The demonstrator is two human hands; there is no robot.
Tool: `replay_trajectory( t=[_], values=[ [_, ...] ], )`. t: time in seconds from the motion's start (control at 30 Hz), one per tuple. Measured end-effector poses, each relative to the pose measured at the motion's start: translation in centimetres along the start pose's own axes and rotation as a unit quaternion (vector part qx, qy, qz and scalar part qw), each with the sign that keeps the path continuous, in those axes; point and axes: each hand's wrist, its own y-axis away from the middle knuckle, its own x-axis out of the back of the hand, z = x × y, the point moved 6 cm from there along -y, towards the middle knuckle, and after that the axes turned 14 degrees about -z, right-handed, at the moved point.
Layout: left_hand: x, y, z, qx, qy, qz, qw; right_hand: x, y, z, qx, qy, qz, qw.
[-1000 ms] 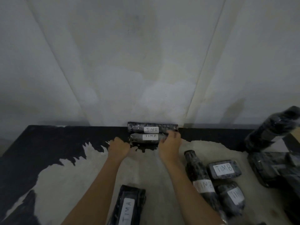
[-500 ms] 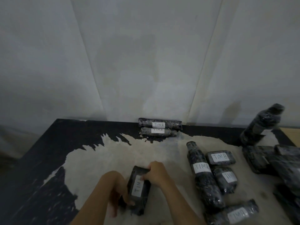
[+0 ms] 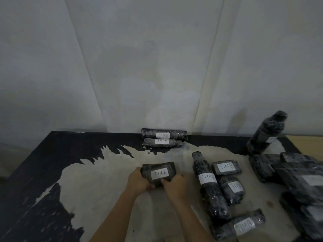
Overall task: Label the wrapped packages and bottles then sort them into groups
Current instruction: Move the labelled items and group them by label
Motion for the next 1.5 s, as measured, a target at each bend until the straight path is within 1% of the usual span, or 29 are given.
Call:
replay_trajectory(
  t=[0.1,0.23,0.33,0.43,0.53,0.63,0.73,0.83,0.87,0.93,1.0,1.1,1.2,1.3,1.4,1.5],
  values=[
    [-0.5,-0.8,1.3,-0.039,-0.032,0.032,0.998,0.4,-0.9,-0.2,0.002,0.007,-0.014,1.0],
    [-0.1,-2.7,2.1,-0.066,-0.029,0.054,0.996,0.9,-2.5,-0.5,0.005,0.025,-0.019,1.0],
    [0.0,-4.2,2.4,-0.067,-0.021,0.042,0.997,1.7,-3.4,-0.9,-0.011,0.046,0.011,0.999],
    [0.4,-5.4,2.6,-0.052,-0.042,0.061,0.996,1.9,-4.5,-1.3,-0.025,0.047,0.024,0.998],
    [0.6,-6.3,2.6,-0.042,-0.028,0.081,0.995,1.7,-5.4,-2.0,-0.024,0.042,0.029,0.998],
    [0.3,-6.7,2.4,-0.062,-0.013,0.083,0.995,1.5,-6.0,-2.2,-0.021,0.032,0.035,0.999],
    [-0.1,-6.8,1.9,-0.072,-0.066,0.048,0.994,1.8,-6.1,-2.0,-0.009,0.037,0.036,0.999],
    [-0.3,-6.6,1.7,-0.08,-0.084,0.006,0.993,1.8,-6.3,-1.5,0.017,0.047,0.01,0.999],
    [-0.1,-6.6,1.6,-0.083,-0.08,0.004,0.993,1.6,-6.4,-1.4,0.027,0.054,-0.009,0.998],
    [0.2,-6.4,1.6,-0.087,-0.073,0.009,0.994,1.1,-6.3,-1.2,0.034,0.102,-0.049,0.993],
    [0.3,-6.3,1.6,-0.088,-0.072,0.016,0.993,0.9,-6.3,-1.0,0.039,0.142,-0.064,0.987],
    [0.2,-6.4,1.6,-0.085,-0.053,0.037,0.994,1.2,-6.5,-1.1,0.061,0.142,-0.038,0.987],
    [0.2,-6.6,1.8,-0.087,-0.068,0.067,0.992,1.7,-6.7,-1.5,0.074,0.179,-0.011,0.981],
    [0.4,-7.1,2.3,-0.089,-0.068,0.094,0.989,2.1,-6.8,-1.8,0.08,0.189,0.006,0.979],
    [0.4,-7.8,2.9,-0.069,-0.149,0.085,0.983,2.1,-7.1,-1.9,0.084,0.177,0.014,0.981],
    [0.6,-8.3,3.1,-0.057,-0.183,0.078,0.978,2.0,-7.4,-1.9,0.087,0.164,0.023,0.982]
  ],
)
